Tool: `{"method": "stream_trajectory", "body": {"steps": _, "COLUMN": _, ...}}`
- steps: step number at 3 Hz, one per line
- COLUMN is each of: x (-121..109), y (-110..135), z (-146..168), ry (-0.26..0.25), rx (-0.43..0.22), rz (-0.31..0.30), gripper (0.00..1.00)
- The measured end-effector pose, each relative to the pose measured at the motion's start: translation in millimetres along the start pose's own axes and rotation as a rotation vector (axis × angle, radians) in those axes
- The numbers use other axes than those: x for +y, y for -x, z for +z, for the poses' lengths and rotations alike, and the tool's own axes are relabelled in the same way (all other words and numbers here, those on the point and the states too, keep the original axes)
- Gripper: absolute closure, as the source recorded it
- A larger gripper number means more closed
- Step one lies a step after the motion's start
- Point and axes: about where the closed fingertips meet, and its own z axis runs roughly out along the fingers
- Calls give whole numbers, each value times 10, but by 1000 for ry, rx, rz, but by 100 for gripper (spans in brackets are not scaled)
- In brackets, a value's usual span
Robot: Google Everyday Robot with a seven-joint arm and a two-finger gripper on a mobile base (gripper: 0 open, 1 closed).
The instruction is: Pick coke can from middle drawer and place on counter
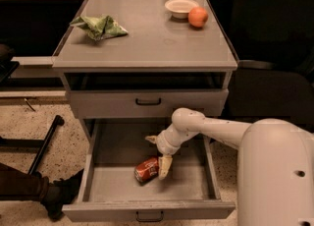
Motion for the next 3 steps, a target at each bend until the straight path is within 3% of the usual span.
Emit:
{"method": "stream_trajectory", "body": {"steps": 1, "x": 36, "y": -124, "z": 194, "ry": 20, "rx": -56, "rz": 37, "gripper": 0}}
{"method": "stream_trajectory", "body": {"steps": 3, "x": 324, "y": -48, "z": 321, "ry": 31, "rx": -96, "rz": 86, "gripper": 0}}
